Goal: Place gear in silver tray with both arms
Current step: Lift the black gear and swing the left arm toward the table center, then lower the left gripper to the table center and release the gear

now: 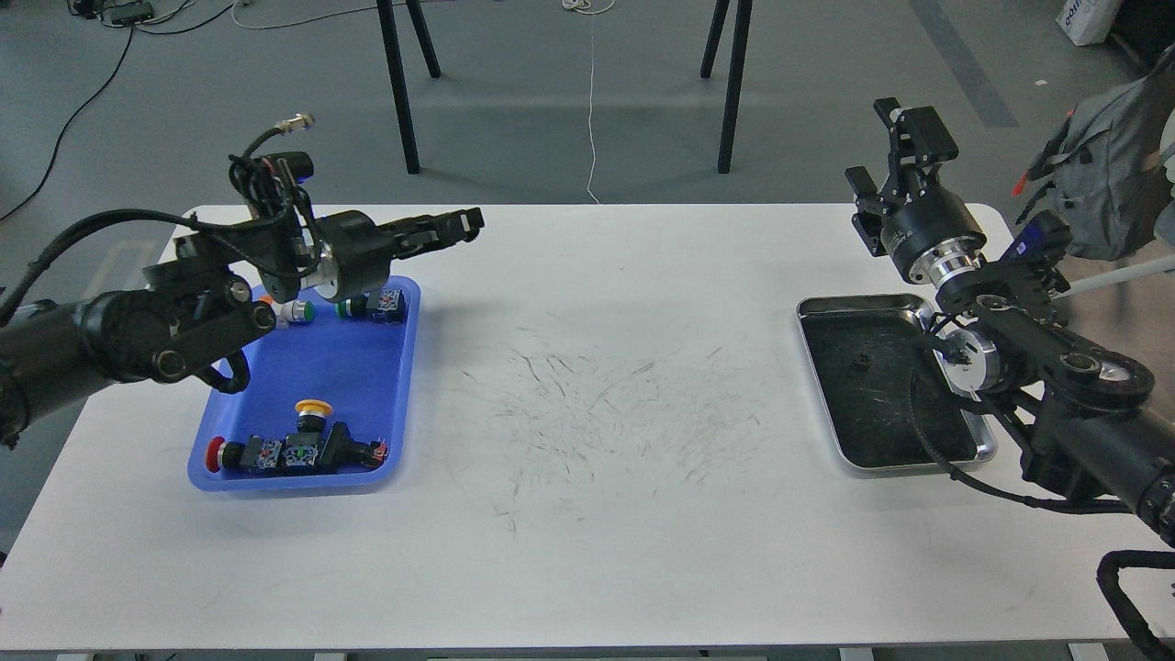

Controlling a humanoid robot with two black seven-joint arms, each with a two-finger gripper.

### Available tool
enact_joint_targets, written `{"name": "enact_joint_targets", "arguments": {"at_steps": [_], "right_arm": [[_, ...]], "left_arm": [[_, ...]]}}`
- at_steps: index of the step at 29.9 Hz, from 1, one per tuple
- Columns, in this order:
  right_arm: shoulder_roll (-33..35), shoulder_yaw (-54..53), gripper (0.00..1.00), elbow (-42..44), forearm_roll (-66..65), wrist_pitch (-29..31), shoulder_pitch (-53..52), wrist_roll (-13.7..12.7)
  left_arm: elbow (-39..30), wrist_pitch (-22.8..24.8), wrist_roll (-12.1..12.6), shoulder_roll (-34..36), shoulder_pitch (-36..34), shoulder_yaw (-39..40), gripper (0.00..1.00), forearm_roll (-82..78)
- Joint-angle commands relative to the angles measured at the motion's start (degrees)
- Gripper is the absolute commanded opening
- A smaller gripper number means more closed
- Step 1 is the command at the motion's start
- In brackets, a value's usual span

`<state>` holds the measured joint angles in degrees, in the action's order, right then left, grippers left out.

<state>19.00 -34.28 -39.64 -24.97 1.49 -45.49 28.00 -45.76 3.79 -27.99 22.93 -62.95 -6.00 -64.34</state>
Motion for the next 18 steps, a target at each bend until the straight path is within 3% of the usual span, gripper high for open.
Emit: {"name": "enact_joint_targets", "arguments": {"at_steps": [1, 6, 12, 18], "right_arm": [[0.3, 0.0, 0.95, 0.3, -0.1, 0.0, -0.7, 0.0], [0.3, 1.2, 0.95, 0.4, -0.2, -0.1, -1.8, 0.0], [0.3, 2.0, 0.95, 0.6, -0.2, -0.1, -2.6, 0.0], [0.4, 2.1, 0.95, 0.6, -0.3, -0.1, -2.8, 0.0]], "left_arm": [[-0.1, -0.1, 0.0, -6.3, -0.1, -0.2, 0.10, -4.8], [3.3, -0.5, 0.0, -15.1, 0.4, -3.6, 0.09, -7.1], [6.3, -3.7, 0.0, -22.9, 1.2, -13.8, 0.09, -7.6], [6.7, -6.4, 0.0, -22.9, 2.6, -16.4, 0.09, -7.8]]}}
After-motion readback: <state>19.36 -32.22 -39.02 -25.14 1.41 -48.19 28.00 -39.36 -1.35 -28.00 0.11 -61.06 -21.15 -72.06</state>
